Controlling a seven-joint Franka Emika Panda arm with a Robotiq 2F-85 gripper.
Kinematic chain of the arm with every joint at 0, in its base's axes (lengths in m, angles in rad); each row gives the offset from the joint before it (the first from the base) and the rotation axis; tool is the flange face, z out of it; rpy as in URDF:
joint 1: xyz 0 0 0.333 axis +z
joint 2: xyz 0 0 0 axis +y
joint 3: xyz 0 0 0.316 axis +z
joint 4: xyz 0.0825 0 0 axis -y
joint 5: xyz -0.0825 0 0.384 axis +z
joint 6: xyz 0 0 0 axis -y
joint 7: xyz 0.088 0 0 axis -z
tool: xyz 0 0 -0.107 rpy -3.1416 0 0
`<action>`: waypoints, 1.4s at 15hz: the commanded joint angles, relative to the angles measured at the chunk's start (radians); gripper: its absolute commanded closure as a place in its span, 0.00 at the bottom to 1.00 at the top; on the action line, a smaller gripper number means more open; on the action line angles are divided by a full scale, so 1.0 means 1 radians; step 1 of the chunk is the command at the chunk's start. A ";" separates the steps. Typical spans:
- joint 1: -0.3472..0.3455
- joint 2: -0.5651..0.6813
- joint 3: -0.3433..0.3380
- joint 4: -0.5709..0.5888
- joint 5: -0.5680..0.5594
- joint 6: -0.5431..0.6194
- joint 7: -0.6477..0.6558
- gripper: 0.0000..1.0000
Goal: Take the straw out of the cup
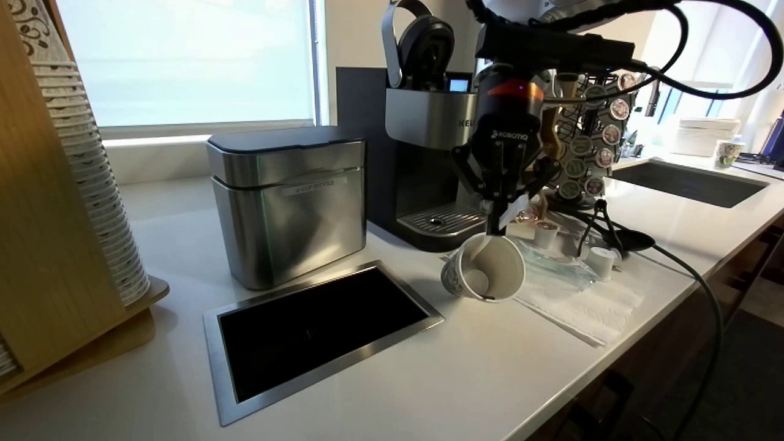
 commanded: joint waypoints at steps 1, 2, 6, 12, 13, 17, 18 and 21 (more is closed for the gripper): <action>-0.013 -0.041 -0.006 -0.048 0.032 0.047 0.028 0.99; -0.015 -0.047 -0.008 -0.054 0.035 0.056 0.031 0.99; -0.025 -0.071 -0.014 -0.075 0.029 0.091 0.031 0.99; -0.026 -0.088 -0.010 -0.080 -0.008 0.139 0.029 0.99; -0.025 -0.092 -0.010 -0.081 -0.011 0.144 0.030 0.99; -0.025 -0.106 -0.007 -0.083 -0.017 0.149 0.032 0.99; -0.025 -0.109 -0.006 -0.083 -0.019 0.148 0.032 0.99; -0.022 -0.120 -0.002 -0.086 -0.028 0.159 0.028 0.99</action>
